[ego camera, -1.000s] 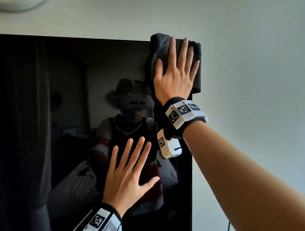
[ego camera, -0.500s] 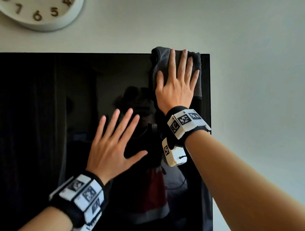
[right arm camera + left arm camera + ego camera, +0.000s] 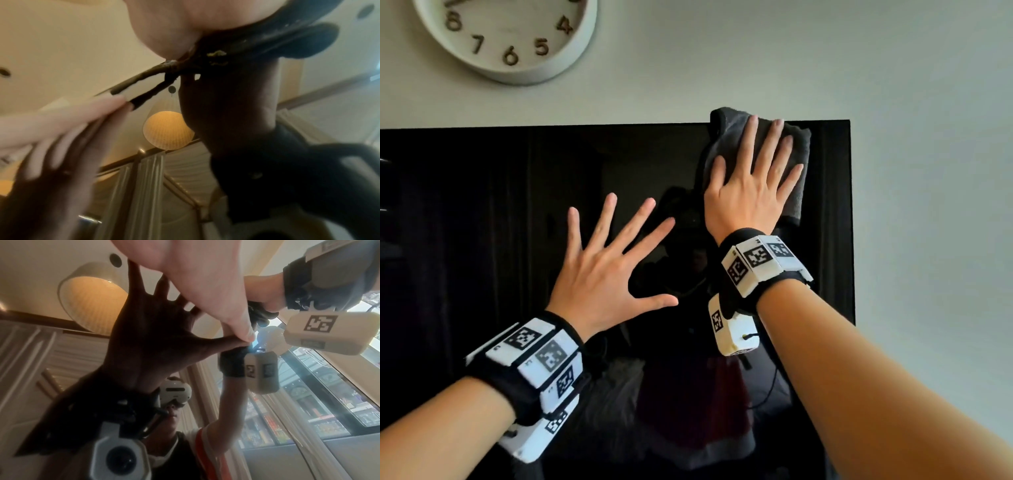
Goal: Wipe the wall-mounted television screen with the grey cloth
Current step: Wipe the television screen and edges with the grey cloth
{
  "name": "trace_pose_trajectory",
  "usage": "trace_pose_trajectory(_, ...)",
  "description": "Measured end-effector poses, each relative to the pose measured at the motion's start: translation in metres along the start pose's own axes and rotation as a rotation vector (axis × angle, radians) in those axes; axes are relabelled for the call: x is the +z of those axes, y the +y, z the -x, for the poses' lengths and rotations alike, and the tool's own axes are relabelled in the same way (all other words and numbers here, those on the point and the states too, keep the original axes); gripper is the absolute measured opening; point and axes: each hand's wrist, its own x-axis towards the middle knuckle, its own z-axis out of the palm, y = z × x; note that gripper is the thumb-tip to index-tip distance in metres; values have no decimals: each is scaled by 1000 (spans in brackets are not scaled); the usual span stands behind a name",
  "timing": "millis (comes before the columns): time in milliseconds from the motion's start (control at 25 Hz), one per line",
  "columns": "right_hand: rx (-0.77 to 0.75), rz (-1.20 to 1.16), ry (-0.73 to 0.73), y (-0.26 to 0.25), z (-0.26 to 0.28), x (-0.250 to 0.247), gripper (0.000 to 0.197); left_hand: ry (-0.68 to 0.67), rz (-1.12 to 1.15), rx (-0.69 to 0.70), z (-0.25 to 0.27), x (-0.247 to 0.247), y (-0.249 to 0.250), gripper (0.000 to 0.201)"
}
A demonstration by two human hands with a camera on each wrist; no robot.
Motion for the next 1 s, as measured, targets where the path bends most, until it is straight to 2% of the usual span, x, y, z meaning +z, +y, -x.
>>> trace_pose_trajectory(120, -93, -21, -51, -33, 8, 6, 66, -19, 8, -8, 0, 0, 1, 105)
trace_pose_trajectory(240, -201, 38, -32, -8, -3, 1, 64, 11, 36, -2, 1, 0, -2, 103)
trace_pose_trajectory(320, -133, 66, 1, 18, -11, -8, 64, 34, 51, 9, 2, 3, -2, 103)
trace_pose_trajectory(400, -32, 35, -17, 20, -14, -10, 65, 44, 56, 11, 2, 4, -2, 104)
trace_pose_trajectory(600, -103, 8, -90, -46, 6, 5, 66, 47, 76, 42, 0, 5, -8, 101)
trace_pose_trajectory(720, -135, 33, -113, -49, 12, 7, 65, 43, 86, 59, 3, 4, -11, 100)
trace_pose_trajectory(840, -72, 45, -83, -36, 7, 2, 64, 53, 79, 44, 4, 7, -11, 102)
trace_pose_trajectory(1000, 42, 2, -91, -48, 5, 4, 65, 76, 68, 84, 8, 4, -21, 97)
